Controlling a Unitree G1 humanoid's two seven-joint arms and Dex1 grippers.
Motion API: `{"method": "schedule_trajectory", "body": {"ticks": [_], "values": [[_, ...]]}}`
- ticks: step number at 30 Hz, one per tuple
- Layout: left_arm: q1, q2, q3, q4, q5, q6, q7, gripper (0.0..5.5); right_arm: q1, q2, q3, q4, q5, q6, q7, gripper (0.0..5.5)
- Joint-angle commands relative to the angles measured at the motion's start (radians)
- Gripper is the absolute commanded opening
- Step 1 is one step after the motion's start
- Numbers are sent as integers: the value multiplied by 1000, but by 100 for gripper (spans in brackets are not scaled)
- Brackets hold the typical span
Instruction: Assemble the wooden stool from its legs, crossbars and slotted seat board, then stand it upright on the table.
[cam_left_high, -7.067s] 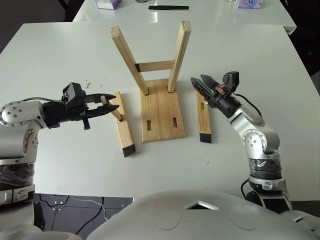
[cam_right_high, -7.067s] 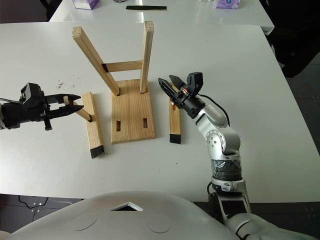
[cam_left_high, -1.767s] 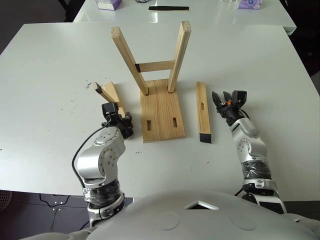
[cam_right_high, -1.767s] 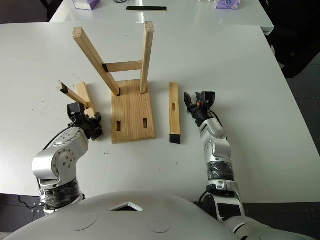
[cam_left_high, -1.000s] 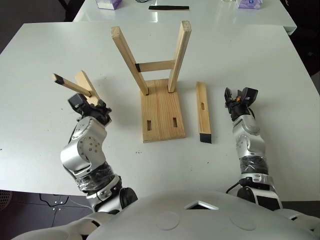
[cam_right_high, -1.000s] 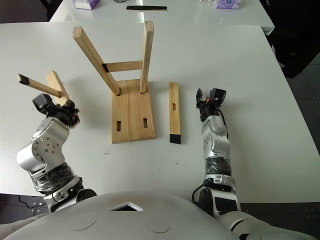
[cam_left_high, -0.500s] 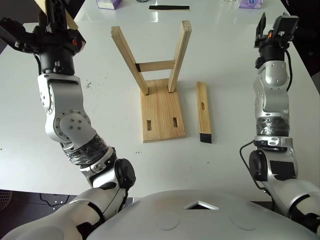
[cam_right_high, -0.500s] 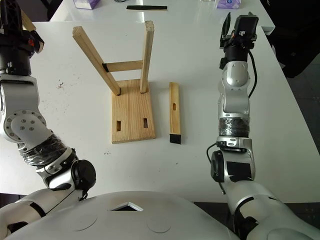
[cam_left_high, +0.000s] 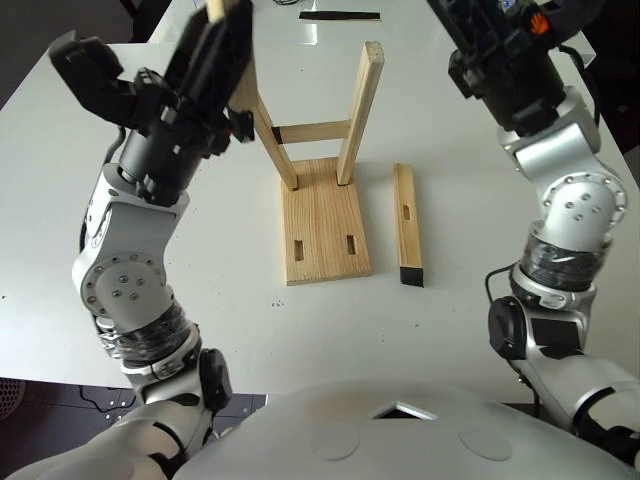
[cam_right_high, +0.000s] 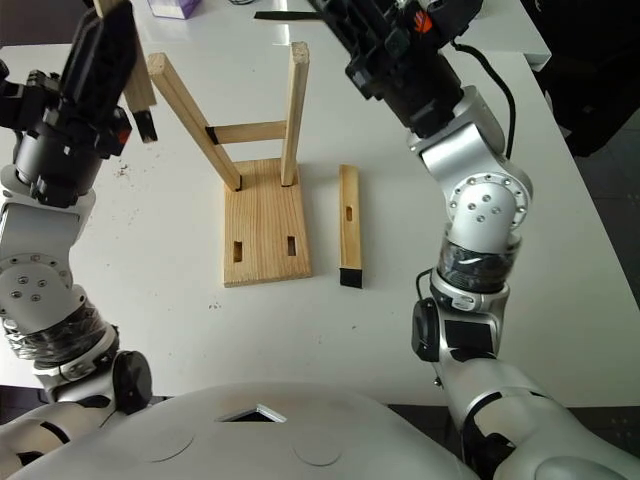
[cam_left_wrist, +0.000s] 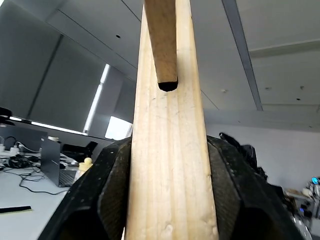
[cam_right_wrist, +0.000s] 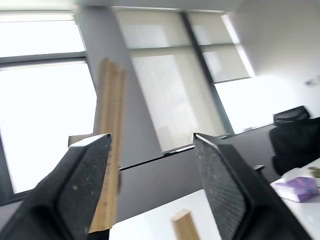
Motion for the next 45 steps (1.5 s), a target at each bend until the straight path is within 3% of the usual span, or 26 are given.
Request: {"method": "schedule_trajectory", "body": {"ticks": [1,5,10,26,37,45], "values": [[45,175,-26,-6,-28,62,-143,203,-62,-126,16,19,115,159,77,366],[15,290,-70,41,-12,76,-285,203,-119,-253,11,67,154,257,183,367],[-24,368,-80,96,-23,81,-384,203,-181,-319,39,110,128,292,275,367],[-39,358,-161,108,-11,50,-445,203,-196,-255,108,111,47,264,356,367],[-22,355,-186,92,-7,40,-445,203,-206,-232,125,99,43,276,359,208],[-23,382,-201,96,19,35,-462,203,-193,-259,158,72,-11,268,398,207]]}}
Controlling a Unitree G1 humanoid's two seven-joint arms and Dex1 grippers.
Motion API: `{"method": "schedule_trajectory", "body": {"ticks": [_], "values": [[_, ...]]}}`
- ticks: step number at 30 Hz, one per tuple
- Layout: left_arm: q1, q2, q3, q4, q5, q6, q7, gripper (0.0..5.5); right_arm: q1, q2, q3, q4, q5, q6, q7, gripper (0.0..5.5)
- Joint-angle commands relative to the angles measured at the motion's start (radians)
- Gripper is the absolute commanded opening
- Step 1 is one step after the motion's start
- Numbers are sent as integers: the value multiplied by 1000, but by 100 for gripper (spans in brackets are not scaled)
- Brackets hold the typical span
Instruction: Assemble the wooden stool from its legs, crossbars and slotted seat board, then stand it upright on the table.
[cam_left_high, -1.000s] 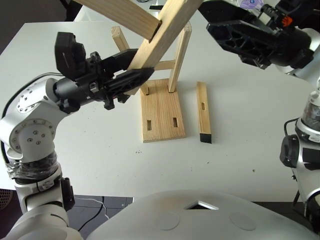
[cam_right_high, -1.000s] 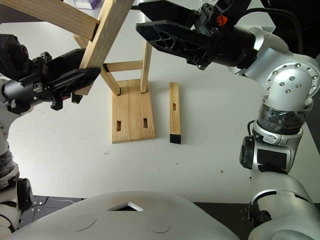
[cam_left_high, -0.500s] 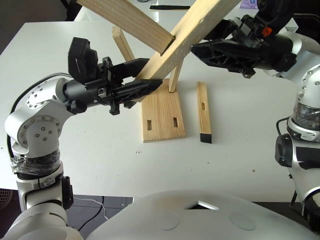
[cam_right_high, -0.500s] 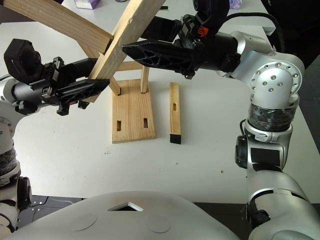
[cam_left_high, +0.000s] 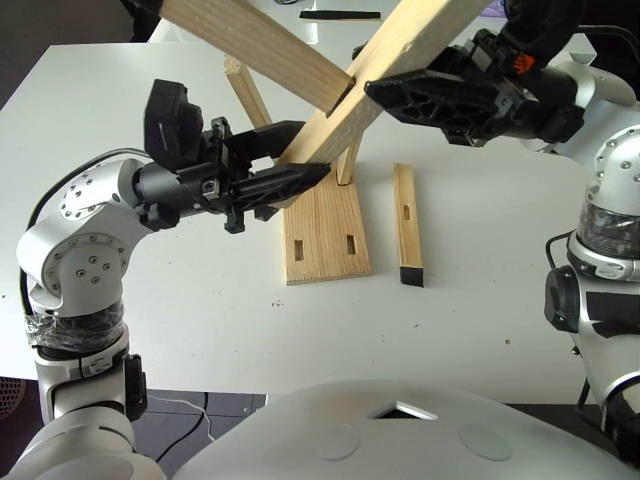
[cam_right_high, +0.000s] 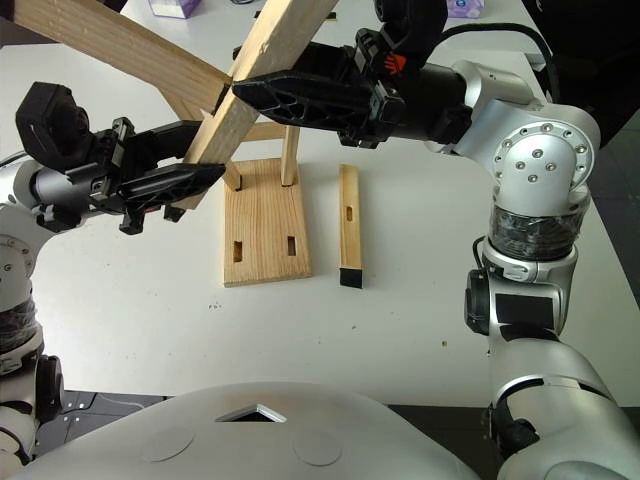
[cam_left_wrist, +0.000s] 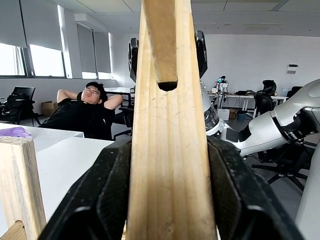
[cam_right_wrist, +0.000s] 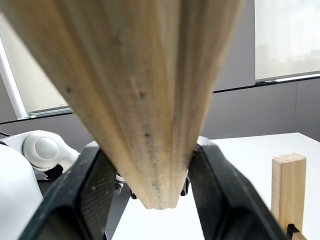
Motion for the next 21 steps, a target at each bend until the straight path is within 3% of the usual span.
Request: {"method": "schedule_trajectory", "body": {"ticks": [1,8,18,21], "values": [[-6,27,-16,-6,33,-6,-27,203,-5,-36,45,-47,-56,-8,51,207],[-3,42,-5,16,58,-11,-59,203,30,-101,73,-56,-140,-54,137,204],[-26,26,-39,61,114,-13,-42,203,46,-99,71,-58,-152,-77,164,204],[-21,34,-47,76,132,-6,-40,271,50,-91,59,-54,-152,-84,152,203]]}}
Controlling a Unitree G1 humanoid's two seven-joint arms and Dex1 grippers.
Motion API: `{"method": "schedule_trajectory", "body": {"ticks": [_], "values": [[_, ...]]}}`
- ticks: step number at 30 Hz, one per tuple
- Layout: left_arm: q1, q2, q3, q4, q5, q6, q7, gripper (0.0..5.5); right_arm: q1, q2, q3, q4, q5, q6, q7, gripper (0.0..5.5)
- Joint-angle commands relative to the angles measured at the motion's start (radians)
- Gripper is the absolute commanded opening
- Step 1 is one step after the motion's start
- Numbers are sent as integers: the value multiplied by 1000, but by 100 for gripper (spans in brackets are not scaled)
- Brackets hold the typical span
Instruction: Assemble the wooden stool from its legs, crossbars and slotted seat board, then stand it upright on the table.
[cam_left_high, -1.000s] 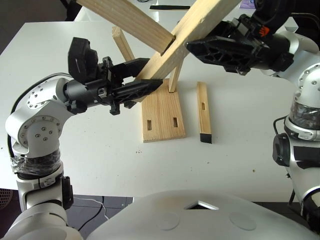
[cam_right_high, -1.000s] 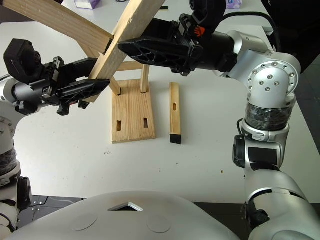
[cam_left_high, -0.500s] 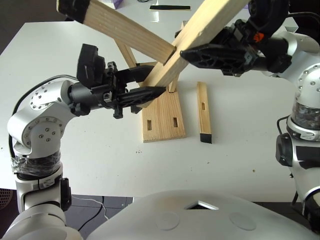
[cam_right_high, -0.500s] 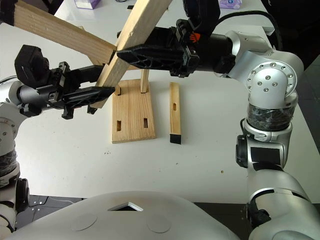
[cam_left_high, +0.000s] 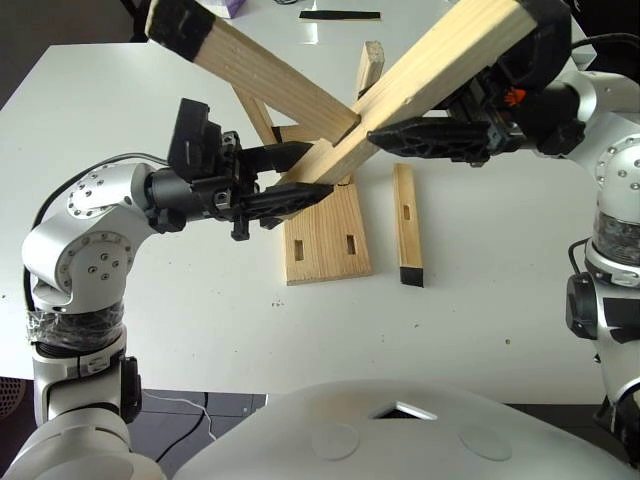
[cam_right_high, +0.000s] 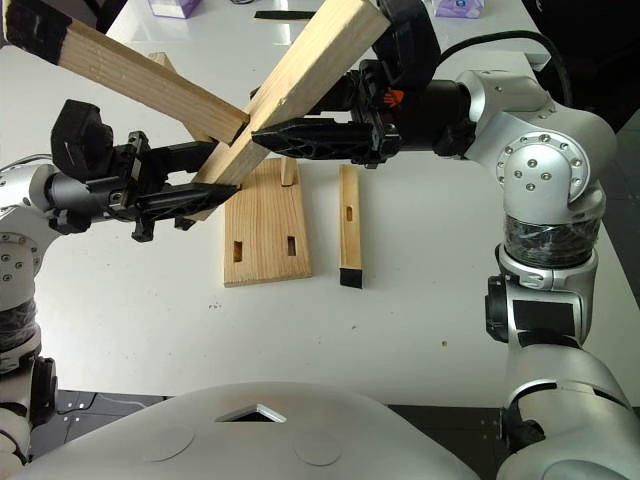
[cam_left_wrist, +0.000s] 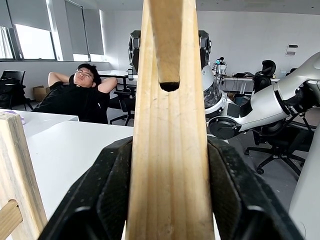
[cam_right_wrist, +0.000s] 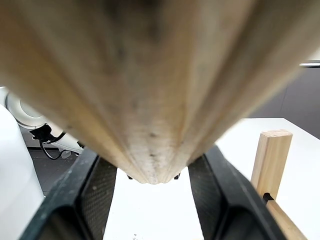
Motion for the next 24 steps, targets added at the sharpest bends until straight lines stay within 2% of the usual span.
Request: {"method": "schedule_trajectory", "body": {"ticks": [1,3,8,14,17,24], "values": [[-15,13,2,38,42,2,34,288,10,3,-4,-12,2,0,10,203],[-12,11,1,47,82,-23,48,304,17,-1,-13,-6,-4,-6,8,203],[22,10,-5,69,147,-60,47,304,71,-13,-61,-3,-21,-19,-21,203],[131,20,31,209,283,-140,73,304,120,-15,-85,10,-72,-53,-50,203],[184,-53,106,329,314,-174,199,304,149,-26,-60,20,-150,-115,-38,203],[229,-343,298,280,185,-210,577,304,262,-88,65,14,-346,-265,74,203]]}}
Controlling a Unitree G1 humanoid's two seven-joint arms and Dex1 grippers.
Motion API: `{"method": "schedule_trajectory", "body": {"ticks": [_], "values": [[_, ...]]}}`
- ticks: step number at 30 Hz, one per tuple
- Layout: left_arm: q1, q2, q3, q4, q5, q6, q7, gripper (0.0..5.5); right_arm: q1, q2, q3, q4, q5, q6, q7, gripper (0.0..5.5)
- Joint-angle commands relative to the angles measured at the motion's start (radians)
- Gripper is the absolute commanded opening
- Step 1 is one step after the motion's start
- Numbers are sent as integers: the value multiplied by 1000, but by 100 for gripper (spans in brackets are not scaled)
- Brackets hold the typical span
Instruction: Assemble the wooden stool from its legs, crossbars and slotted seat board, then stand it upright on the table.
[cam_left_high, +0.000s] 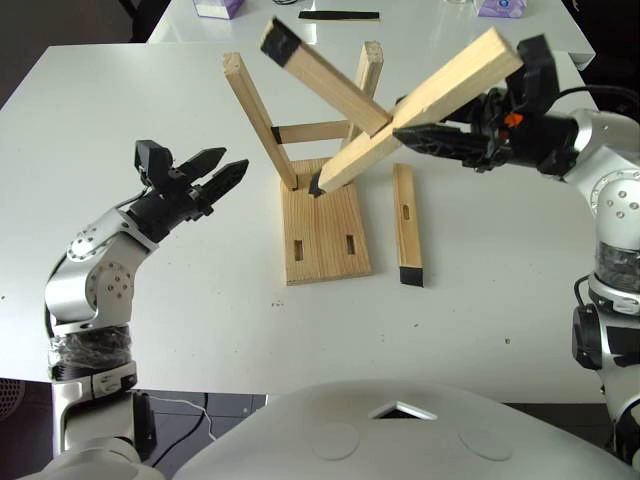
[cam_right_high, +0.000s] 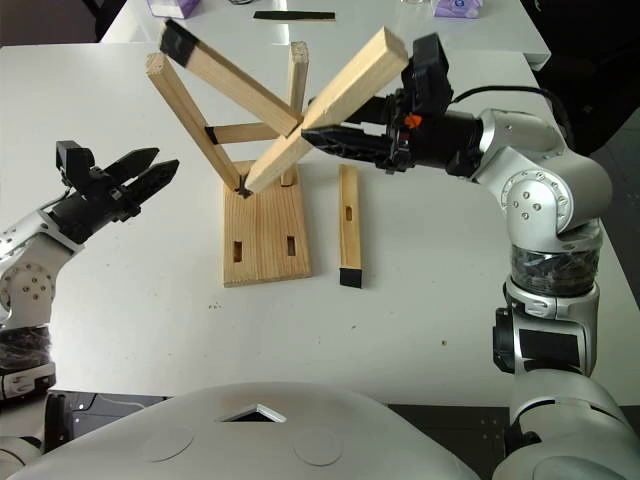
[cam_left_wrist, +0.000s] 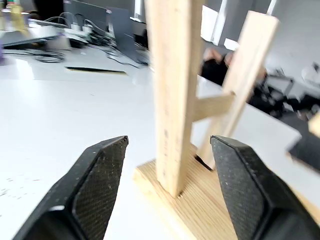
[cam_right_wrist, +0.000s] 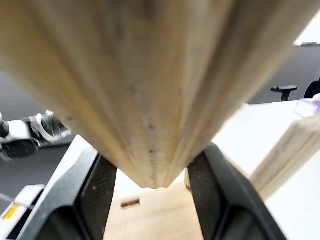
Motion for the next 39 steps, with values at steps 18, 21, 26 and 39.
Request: {"method": "schedule_trajectory", "body": {"ticks": [18,21,26,39], "values": [[40,-355,123,-93,-138,-152,403,304,14,-87,161,59,-163,-133,276,203],[59,-355,113,-94,-123,-157,395,304,-11,-87,169,104,-187,-146,296,203],[82,-371,95,-94,-109,-173,389,304,-39,-89,173,161,-218,-164,326,203],[90,-397,61,-82,-94,-219,388,304,-108,-53,208,275,-291,-215,357,203]]}}
